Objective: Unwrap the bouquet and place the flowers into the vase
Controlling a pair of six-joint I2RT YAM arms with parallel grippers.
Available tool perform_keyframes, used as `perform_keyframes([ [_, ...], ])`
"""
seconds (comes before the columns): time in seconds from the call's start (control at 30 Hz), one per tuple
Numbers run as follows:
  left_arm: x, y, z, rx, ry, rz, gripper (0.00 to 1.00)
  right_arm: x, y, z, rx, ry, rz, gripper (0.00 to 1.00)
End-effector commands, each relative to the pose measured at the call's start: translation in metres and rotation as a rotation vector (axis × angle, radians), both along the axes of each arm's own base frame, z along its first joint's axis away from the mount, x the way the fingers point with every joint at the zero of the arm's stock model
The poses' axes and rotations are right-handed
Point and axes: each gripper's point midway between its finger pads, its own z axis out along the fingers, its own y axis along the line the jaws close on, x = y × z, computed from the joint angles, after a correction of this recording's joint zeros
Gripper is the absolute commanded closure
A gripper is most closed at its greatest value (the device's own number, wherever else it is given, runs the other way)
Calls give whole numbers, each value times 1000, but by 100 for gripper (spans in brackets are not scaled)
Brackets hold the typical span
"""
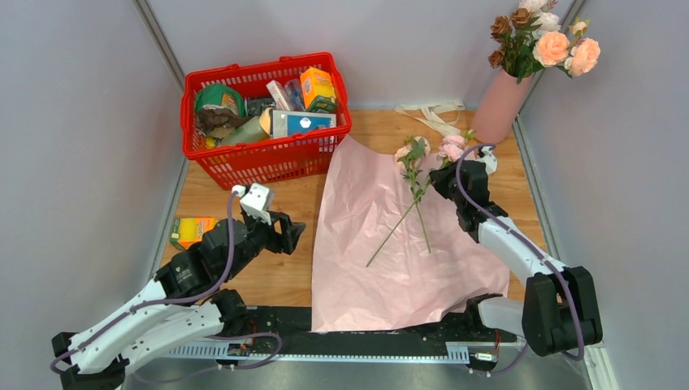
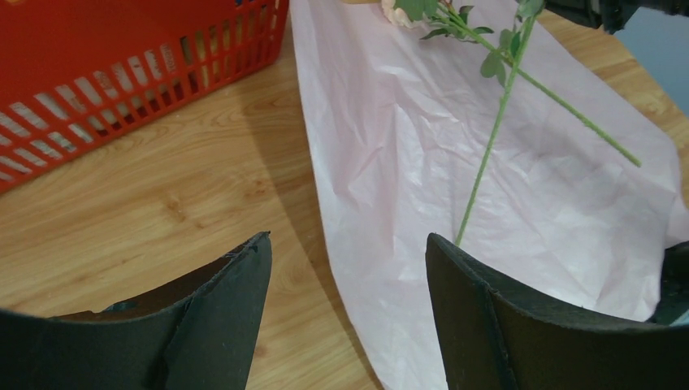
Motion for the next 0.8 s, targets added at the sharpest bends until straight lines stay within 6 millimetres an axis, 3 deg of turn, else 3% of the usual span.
perform_keyframes([
  [0.0,-4,-47,6,-166,84,-109,23,-2,20,5,122,-9,28,88],
  [0.1,1,-87,2,-264,138,-176,23,-7,18,0,176,3,-19,88],
  [0.17,5,-120,-17,-283,212,-231,24,-11,15,-1,211,2,-56,88],
  [0.27,10,-159,-17,-361,236,-291,24,-16,13,-6,246,9,-86,88],
  [0.3,10,-172,-32,-339,266,-306,23,-18,13,-7,253,10,-91,88],
  [0.33,11,-184,-22,-379,244,-331,23,-19,13,-8,265,11,-96,88],
  [0.37,10,-196,-37,-355,265,-344,22,-21,12,-9,271,8,-100,89],
  [0.4,11,-206,-31,-373,247,-360,22,-21,13,-9,280,9,-98,88],
  [0.43,10,-217,-49,-338,272,-370,22,-22,14,-8,286,5,-91,88],
  [0.57,5,-237,-65,-326,285,-397,24,-20,22,12,282,-47,-26,89],
  [0.77,14,-216,-45,-312,217,-322,24,-19,25,67,185,-195,64,89],
])
